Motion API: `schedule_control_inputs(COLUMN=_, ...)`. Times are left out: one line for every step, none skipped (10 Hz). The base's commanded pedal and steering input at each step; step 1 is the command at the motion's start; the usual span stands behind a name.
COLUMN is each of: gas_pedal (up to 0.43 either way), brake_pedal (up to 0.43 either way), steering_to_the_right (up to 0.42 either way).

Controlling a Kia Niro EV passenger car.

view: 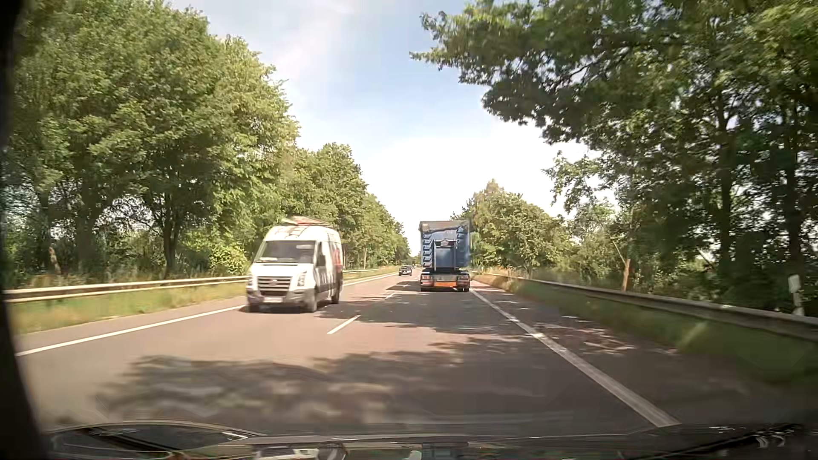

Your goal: Follow the waypoints while adhering to traffic rules and regulations

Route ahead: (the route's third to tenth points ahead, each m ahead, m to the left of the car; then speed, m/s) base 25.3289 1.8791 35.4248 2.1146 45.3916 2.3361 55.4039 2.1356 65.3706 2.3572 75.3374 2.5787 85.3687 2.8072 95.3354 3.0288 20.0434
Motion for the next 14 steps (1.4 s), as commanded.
schedule_control_inputs(gas_pedal=0.118, brake_pedal=0.000, steering_to_the_right=-0.001)
schedule_control_inputs(gas_pedal=0.118, brake_pedal=0.000, steering_to_the_right=-0.002)
schedule_control_inputs(gas_pedal=0.110, brake_pedal=0.000, steering_to_the_right=-0.002)
schedule_control_inputs(gas_pedal=0.067, brake_pedal=0.000, steering_to_the_right=-0.002)
schedule_control_inputs(gas_pedal=0.059, brake_pedal=0.000, steering_to_the_right=-0.001)
schedule_control_inputs(gas_pedal=0.059, brake_pedal=0.000, steering_to_the_right=-0.001)
schedule_control_inputs(gas_pedal=0.059, brake_pedal=0.000, steering_to_the_right=-0.001)
schedule_control_inputs(gas_pedal=0.059, brake_pedal=0.000, steering_to_the_right=0.000)
schedule_control_inputs(gas_pedal=0.059, brake_pedal=0.000, steering_to_the_right=0.000)
schedule_control_inputs(gas_pedal=0.059, brake_pedal=0.000, steering_to_the_right=0.000)
schedule_control_inputs(gas_pedal=0.059, brake_pedal=0.000, steering_to_the_right=0.000)
schedule_control_inputs(gas_pedal=0.059, brake_pedal=0.000, steering_to_the_right=0.001)
schedule_control_inputs(gas_pedal=0.067, brake_pedal=0.000, steering_to_the_right=0.001)
schedule_control_inputs(gas_pedal=0.098, brake_pedal=0.000, steering_to_the_right=0.001)
